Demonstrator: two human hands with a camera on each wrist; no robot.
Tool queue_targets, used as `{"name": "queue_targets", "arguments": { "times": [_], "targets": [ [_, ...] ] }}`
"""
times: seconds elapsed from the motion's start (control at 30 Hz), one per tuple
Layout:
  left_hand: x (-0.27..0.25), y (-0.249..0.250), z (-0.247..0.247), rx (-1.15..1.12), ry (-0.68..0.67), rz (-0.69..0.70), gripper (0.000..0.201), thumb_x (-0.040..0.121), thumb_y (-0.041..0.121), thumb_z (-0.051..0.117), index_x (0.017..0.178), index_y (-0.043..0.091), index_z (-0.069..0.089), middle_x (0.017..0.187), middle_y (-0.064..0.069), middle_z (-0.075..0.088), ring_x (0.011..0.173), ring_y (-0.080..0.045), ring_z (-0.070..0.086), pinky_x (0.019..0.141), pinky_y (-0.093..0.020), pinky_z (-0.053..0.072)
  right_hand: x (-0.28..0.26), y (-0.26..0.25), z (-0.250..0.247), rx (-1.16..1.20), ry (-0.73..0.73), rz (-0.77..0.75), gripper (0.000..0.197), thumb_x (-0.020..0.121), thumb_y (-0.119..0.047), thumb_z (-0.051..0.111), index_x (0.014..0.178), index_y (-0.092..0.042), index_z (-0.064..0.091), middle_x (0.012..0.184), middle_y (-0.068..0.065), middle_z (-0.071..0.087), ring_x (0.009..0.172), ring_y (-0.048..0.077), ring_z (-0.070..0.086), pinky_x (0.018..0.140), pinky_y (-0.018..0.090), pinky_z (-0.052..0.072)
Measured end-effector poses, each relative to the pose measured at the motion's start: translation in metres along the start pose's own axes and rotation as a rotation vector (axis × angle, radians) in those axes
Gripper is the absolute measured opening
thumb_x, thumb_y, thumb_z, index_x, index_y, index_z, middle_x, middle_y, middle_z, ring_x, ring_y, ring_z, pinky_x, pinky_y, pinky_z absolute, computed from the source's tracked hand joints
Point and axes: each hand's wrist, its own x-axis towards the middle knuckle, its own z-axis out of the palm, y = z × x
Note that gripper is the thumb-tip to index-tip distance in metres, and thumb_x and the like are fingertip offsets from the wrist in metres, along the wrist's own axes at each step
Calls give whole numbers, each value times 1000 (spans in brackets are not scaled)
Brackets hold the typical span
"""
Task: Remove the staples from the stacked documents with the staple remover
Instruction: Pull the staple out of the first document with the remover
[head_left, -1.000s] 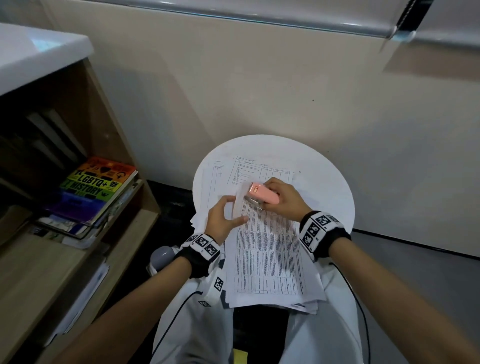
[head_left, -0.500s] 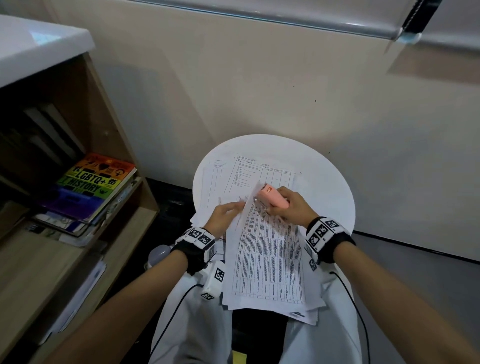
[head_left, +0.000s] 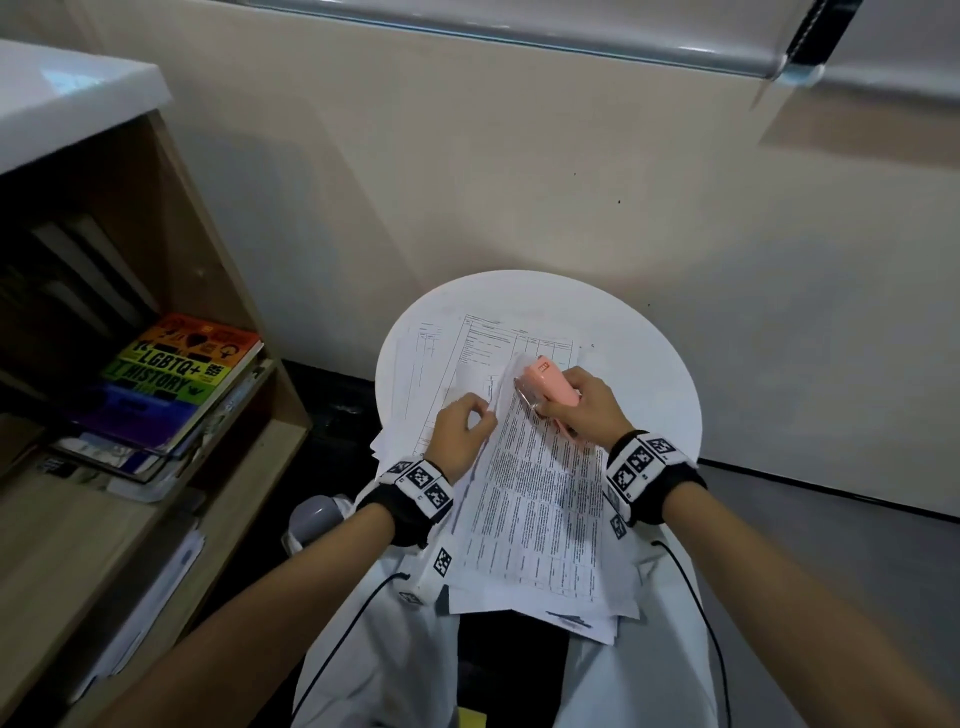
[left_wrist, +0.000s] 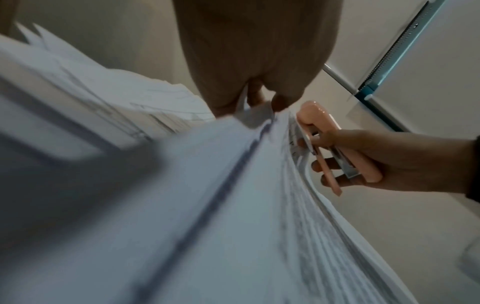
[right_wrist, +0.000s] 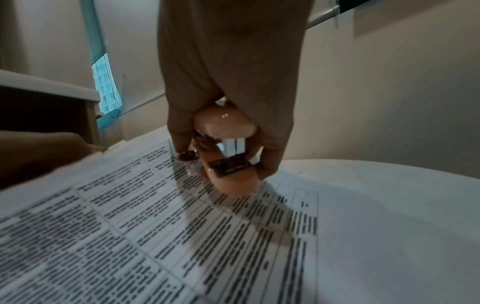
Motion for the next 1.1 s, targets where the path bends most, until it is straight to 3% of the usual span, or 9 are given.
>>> {"name": "queue_targets", "arguments": {
  "times": [0.2,0.33,0.4,0.47,0.6,0.73,0.83,0.97,1.1],
  "targets": [
    [-3,4,-20,-43,-71,35,17,98,11,39,81,12,41,78,-4,51,68,-13,47,64,-26,39,5,-12,-7,-23,-7,-49,47,77,-19,77,116,-10,53,100,-1,56,82,22,58,46,8,45],
    [-4,8,-19,-87,-83,68,21,97,6,37,77,14,37,75,-3,44,64,-8,39,64,-25,35,5,-27,-5,54,-94,-96,57,78,-16,77,127,-13,47,114,-2,59,100,21,58,73,23,49],
    [-5,10,-17,-104,-86,87,21,95,9,37,75,16,36,74,0,41,62,-4,36,64,-25,33,5,-32,-3,14,-142,-146,60,78,-16,77,130,-13,48,119,1,59,104,19,57,78,23,46],
    [-5,10,-18,-116,-89,91,20,92,11,38,73,18,36,72,4,41,62,-3,36,65,-25,33,4,-35,0,-48,-133,-238,50,78,-14,78,123,-7,57,119,1,57,103,16,55,77,18,42],
    [-5,6,-22,-157,-87,52,14,93,13,44,79,12,46,77,2,51,70,-6,46,70,-29,39,2,-38,4,-90,-44,-393,33,78,-12,76,107,1,67,111,-4,53,97,15,56,79,24,42],
    [-5,9,-20,-185,-79,25,22,89,26,63,109,17,59,104,2,67,95,-9,63,82,-24,53,-6,-48,9,-216,38,-524,35,75,-18,76,107,-6,67,114,-8,56,96,14,59,76,31,47],
    [-2,14,-21,-132,-25,81,29,86,21,67,113,11,59,103,1,67,91,-1,62,77,-12,50,-9,-56,11,-286,117,-596,36,73,-18,75,107,-10,66,117,-8,58,96,12,60,73,30,49],
    [-1,18,-27,-121,2,104,31,81,14,72,110,11,61,99,-1,67,85,-4,61,77,-22,52,-8,-64,7,-322,2,-631,33,75,-20,76,105,-10,67,112,-6,59,91,14,61,69,31,47],
    [4,27,-33,-66,-65,152,32,82,6,69,112,13,60,96,3,65,79,10,59,69,-7,46,-7,-76,9,-478,-79,-678,33,76,-24,73,106,-12,66,114,-8,57,90,16,61,67,31,46]
  ]
}}
